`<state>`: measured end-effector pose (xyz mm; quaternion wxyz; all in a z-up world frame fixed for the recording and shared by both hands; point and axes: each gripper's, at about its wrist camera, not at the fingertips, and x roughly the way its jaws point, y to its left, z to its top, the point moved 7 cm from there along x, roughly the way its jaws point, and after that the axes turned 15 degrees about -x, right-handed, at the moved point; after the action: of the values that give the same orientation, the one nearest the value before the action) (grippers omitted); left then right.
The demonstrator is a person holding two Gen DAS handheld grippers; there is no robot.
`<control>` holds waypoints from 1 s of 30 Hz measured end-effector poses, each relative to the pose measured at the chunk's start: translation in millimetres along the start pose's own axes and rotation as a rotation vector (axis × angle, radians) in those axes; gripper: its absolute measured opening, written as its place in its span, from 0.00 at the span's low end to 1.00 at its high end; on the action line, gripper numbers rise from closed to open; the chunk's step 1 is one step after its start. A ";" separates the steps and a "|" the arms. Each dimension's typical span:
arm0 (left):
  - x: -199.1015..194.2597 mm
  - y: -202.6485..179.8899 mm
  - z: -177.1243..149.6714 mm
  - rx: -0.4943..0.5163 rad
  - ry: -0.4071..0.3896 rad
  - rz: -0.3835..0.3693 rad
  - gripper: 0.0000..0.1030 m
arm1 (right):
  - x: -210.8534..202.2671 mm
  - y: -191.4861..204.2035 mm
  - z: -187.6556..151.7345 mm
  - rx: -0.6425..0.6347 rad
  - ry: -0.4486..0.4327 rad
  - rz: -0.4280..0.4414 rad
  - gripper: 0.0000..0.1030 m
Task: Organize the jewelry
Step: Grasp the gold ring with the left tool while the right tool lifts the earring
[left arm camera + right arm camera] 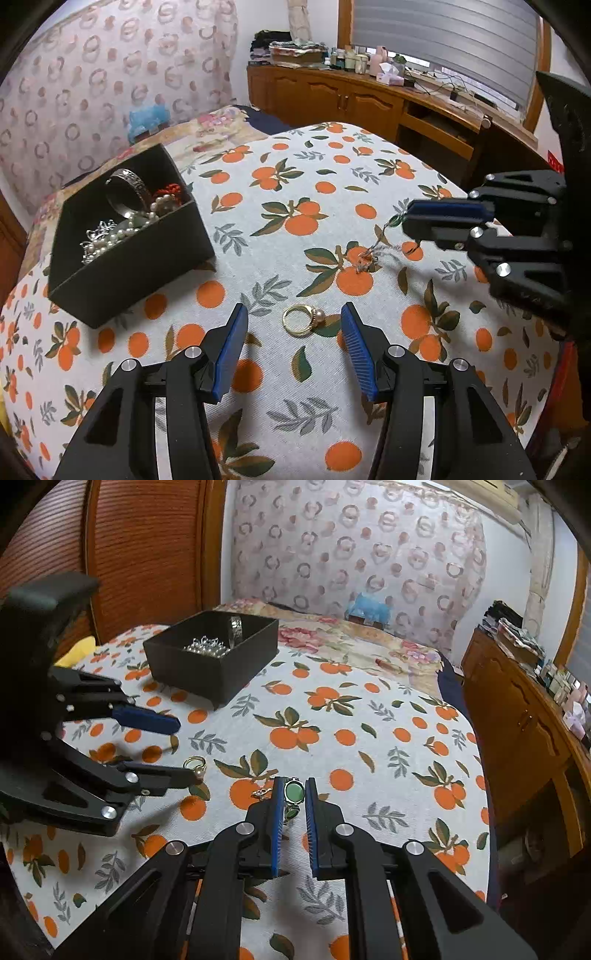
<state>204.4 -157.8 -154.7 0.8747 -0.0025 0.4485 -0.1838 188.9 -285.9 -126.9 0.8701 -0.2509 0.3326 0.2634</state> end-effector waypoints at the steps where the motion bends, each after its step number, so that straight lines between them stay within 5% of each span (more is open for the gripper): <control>1: 1.5 -0.1 -0.5 0.001 0.002 0.003 0.48 | -1.5 -0.3 -0.6 0.003 -0.003 -0.001 0.12; 13: 11.8 -7.1 -3.8 0.033 0.017 0.017 0.24 | -8.2 -3.1 -1.9 0.029 -0.028 0.007 0.12; 30: -37.4 23.5 30.0 -0.039 -0.124 0.052 0.24 | -29.7 -2.4 53.6 -0.001 -0.135 0.012 0.12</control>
<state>215.6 -128.7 -111.5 0.9050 -0.0192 0.3969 -0.1520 195.3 -263.6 -70.1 0.8889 -0.2311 0.2742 0.2851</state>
